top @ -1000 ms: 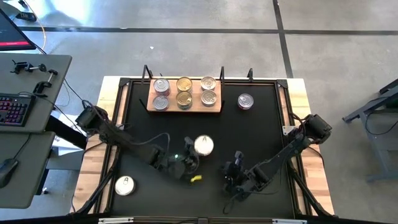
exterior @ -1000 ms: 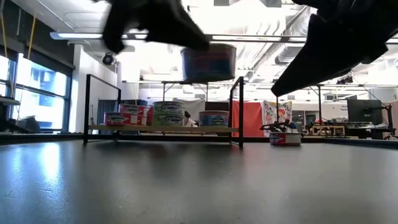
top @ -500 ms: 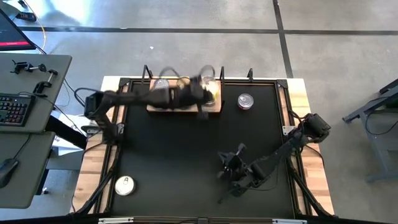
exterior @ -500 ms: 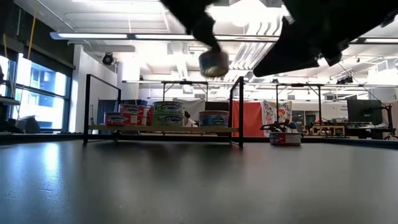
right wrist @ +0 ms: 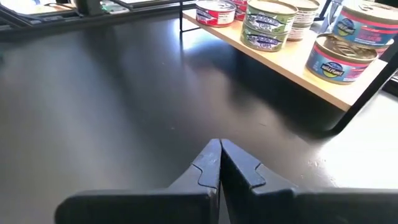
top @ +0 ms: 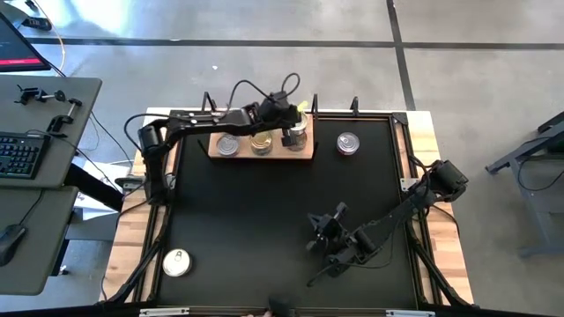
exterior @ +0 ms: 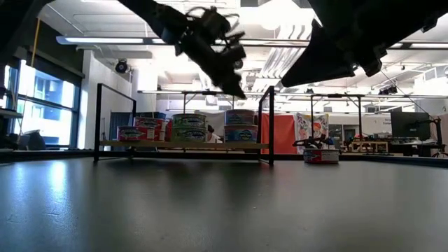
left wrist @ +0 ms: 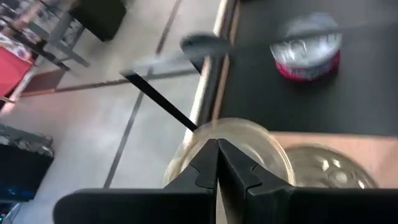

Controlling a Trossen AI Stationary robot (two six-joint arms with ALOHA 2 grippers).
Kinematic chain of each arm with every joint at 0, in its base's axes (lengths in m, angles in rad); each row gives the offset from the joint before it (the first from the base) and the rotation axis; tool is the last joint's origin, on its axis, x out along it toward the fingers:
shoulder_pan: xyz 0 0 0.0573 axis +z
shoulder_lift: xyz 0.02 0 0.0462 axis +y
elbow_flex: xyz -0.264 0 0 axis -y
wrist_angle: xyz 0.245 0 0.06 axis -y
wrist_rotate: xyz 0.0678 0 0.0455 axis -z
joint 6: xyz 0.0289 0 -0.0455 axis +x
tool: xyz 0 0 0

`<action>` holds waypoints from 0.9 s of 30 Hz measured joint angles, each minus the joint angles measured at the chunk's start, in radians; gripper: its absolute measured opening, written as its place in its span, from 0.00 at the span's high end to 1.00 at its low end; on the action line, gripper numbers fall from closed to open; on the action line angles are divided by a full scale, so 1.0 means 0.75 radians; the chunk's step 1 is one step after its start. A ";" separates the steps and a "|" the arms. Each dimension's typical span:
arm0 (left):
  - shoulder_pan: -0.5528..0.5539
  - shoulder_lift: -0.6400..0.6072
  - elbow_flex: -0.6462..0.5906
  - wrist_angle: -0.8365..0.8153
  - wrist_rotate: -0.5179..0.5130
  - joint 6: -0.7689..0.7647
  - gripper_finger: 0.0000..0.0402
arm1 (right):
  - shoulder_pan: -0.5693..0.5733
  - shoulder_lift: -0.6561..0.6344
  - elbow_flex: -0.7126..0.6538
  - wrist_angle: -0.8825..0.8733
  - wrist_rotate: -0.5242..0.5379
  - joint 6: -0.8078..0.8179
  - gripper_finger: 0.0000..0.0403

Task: Stack canned seafood by type on shelf
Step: Stack the blue pink tuna can on top of the blue pink tuna can on the shelf

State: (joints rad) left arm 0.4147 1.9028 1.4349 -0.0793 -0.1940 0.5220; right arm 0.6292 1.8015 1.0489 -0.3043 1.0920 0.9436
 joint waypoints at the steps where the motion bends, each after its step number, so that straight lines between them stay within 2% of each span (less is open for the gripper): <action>1: -0.002 0.014 -0.002 -0.005 -0.005 0.007 1.00 | 0.001 0.000 0.000 0.005 -0.001 0.002 1.00; 10: -0.024 0.002 -0.002 -0.006 -0.021 0.008 1.00 | 0.008 0.000 0.000 0.019 -0.005 -0.002 1.00; 12: -0.026 -0.018 0.000 -0.020 0.037 0.008 1.00 | 0.008 0.000 0.000 0.013 -0.005 -0.005 1.00; 15: -0.027 -0.016 0.001 -0.068 0.220 0.011 0.97 | 0.008 0.000 0.000 0.011 -0.005 -0.010 1.00; 18: -0.033 0.020 -0.001 -0.073 0.263 0.088 0.96 | 0.008 0.000 0.000 0.012 -0.005 -0.007 1.00; 23: -0.048 0.104 -0.001 -0.024 0.152 0.292 0.96 | 0.008 0.001 0.000 0.013 -0.004 -0.006 1.00; 27: -0.061 0.153 -0.001 0.024 -0.070 0.355 0.96 | 0.008 0.001 0.000 0.012 -0.004 -0.003 1.00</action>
State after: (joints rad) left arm 0.3686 2.0178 1.4342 -0.0617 -0.2461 0.7885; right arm 0.6350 1.8019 1.0489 -0.2955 1.0889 0.9417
